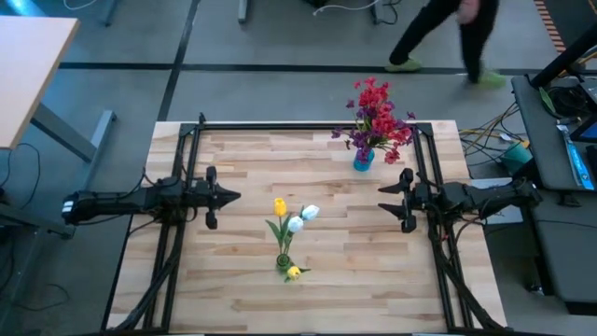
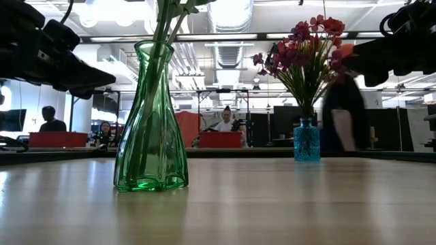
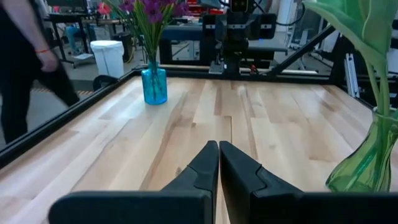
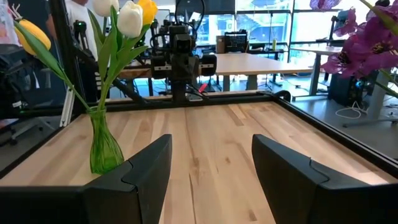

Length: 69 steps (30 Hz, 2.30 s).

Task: Sort flowers into vase by color
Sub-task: Return to Home Position

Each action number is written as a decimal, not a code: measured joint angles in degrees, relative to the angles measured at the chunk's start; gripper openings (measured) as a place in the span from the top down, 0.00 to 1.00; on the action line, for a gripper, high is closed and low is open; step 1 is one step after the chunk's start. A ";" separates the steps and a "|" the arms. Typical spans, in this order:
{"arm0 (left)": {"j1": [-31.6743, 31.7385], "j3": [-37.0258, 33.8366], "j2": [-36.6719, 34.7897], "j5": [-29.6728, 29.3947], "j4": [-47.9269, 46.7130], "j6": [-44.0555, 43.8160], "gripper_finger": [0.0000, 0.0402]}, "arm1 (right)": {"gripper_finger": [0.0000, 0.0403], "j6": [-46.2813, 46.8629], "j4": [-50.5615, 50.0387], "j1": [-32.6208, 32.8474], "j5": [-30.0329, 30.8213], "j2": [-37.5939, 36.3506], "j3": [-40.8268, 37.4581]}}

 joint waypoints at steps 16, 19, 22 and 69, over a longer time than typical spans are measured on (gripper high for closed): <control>0.00 0.04 2.41 0.08 -0.07 -0.01 1.00 | 0.47 0.03 -0.04 0.00 0.02 0.00 -0.04; 0.00 0.04 2.70 0.10 -0.06 -0.01 1.00 | 0.47 0.04 -0.06 0.00 0.02 0.00 -0.04; 0.00 0.04 2.80 0.11 -0.06 -0.01 1.00 | 0.47 0.04 -0.07 0.00 0.02 0.00 -0.04; 0.00 0.07 3.30 0.11 -0.04 -0.01 1.00 | 0.47 0.04 -0.11 0.00 0.03 0.00 -0.07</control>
